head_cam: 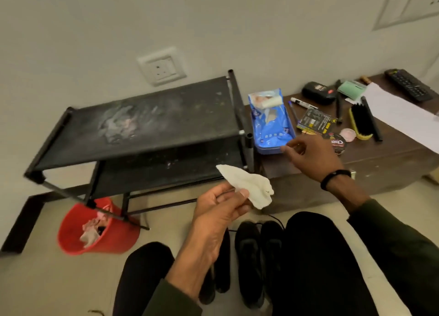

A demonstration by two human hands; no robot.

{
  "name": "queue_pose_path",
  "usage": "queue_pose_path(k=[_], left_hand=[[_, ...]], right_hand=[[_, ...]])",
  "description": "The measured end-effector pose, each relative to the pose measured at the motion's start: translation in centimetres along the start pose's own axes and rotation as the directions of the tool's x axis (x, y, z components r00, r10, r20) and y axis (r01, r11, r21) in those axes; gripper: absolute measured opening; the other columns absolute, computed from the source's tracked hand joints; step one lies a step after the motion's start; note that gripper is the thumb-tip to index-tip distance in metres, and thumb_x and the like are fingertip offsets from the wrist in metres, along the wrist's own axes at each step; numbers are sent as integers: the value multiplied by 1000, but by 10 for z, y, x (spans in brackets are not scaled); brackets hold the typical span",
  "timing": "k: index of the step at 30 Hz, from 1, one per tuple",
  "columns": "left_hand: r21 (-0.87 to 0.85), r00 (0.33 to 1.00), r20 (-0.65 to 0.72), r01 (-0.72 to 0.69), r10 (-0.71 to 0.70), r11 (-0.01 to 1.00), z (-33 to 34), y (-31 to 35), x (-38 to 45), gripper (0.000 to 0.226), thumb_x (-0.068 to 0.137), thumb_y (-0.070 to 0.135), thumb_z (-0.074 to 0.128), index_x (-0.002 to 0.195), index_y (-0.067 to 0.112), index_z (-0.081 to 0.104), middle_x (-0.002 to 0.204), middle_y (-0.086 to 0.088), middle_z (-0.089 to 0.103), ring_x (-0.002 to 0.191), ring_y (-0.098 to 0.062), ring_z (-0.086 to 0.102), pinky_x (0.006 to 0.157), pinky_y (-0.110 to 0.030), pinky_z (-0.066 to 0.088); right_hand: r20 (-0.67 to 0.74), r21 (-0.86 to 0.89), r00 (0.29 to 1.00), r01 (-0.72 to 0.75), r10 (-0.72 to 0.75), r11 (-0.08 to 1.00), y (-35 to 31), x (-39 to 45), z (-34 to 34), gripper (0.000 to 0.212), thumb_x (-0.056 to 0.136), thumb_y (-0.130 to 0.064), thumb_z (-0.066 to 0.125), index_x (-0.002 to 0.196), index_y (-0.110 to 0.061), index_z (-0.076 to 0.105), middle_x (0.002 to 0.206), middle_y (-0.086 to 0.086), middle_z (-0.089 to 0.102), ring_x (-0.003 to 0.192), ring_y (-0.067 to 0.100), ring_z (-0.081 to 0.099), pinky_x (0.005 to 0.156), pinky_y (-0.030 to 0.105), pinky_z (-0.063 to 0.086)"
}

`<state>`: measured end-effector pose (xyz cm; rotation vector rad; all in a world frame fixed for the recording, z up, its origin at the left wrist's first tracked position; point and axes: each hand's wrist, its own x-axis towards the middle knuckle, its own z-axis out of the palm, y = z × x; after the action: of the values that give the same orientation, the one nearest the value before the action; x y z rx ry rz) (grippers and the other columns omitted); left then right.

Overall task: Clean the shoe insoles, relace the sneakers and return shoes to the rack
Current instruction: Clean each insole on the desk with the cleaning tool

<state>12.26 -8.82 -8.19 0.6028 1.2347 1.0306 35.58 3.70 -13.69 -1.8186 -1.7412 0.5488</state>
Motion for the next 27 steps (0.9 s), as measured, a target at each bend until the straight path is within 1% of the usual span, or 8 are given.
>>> queue_pose_path(k=[2, 7, 12, 15, 19, 22, 25, 27], left_hand=[[73, 995, -86, -41, 47, 997, -16, 3, -17, 32, 88, 7, 76, 118, 10, 66, 91, -8, 77, 82, -18, 68, 79, -29, 57], [121, 971, -174, -142, 162, 982, -54, 2, -66, 30, 86, 25, 80, 113, 18, 71, 96, -6, 78, 80, -11, 68, 83, -32, 58], [368, 907, -251, -233, 338, 900, -86, -12, -101, 25, 85, 38, 80, 105, 25, 74, 95, 6, 77, 90, -4, 72, 81, -27, 56], [479, 897, -164, -292, 411, 828, -99, -26, -118, 30, 86, 46, 75, 108, 25, 78, 97, 11, 77, 94, -1, 72, 82, -23, 58], [517, 933, -23, -297, 360, 803, -110, -47, -117, 22, 94, 32, 71, 112, 22, 78, 101, 10, 77, 97, -1, 71, 86, -21, 57], [387, 970, -40, -204, 238, 899, -113, -70, -109, 18, 98, 21, 66, 112, 17, 76, 98, 0, 78, 91, -12, 71, 88, -31, 59], [62, 982, -179, -52, 62, 997, -112, -82, -95, 17, 101, 16, 60, 113, 10, 71, 104, -11, 74, 95, -24, 69, 92, -40, 58], [-152, 978, -202, 25, -55, 988, -110, -81, -84, 15, 102, 11, 56, 107, 7, 69, 105, -16, 72, 96, -26, 69, 91, -40, 58]], right_hand=[[102, 194, 989, 86, -107, 977, -36, -21, -10, 25, 87, -44, 73, 82, -20, 74, 70, -7, 73, 61, 3, 67, 63, 24, 53], [376, 585, 860, 68, -346, 808, -129, -86, -21, 35, 76, -39, 81, 93, -9, 74, 82, 10, 75, 72, 16, 69, 69, 30, 60], [499, 619, 757, 29, -422, 785, -166, -135, 3, 39, 70, -37, 86, 96, -10, 74, 90, 10, 77, 84, 28, 73, 83, 45, 59], [569, 608, 711, -26, -413, 794, -165, -159, 24, 38, 72, -35, 85, 99, -10, 74, 94, 8, 77, 88, 28, 74, 82, 45, 61], [566, 659, 767, -202, -301, 724, -132, -194, 46, 23, 85, -19, 77, 101, -4, 74, 93, 13, 77, 86, 27, 74, 80, 41, 61], [561, 674, 816, -354, -137, 648, -99, -214, 47, 22, 88, -19, 72, 100, -1, 74, 94, 19, 76, 86, 30, 72, 77, 40, 60], [547, 673, 837, -423, -22, 607, -75, -220, 37, 21, 89, -18, 72, 100, 0, 72, 97, 16, 76, 87, 25, 73, 69, 29, 59], [545, 693, 838, -464, 20, 551, -67, -220, 32, 29, 80, -26, 79, 95, -2, 72, 95, 17, 74, 86, 26, 72, 71, 29, 61]])
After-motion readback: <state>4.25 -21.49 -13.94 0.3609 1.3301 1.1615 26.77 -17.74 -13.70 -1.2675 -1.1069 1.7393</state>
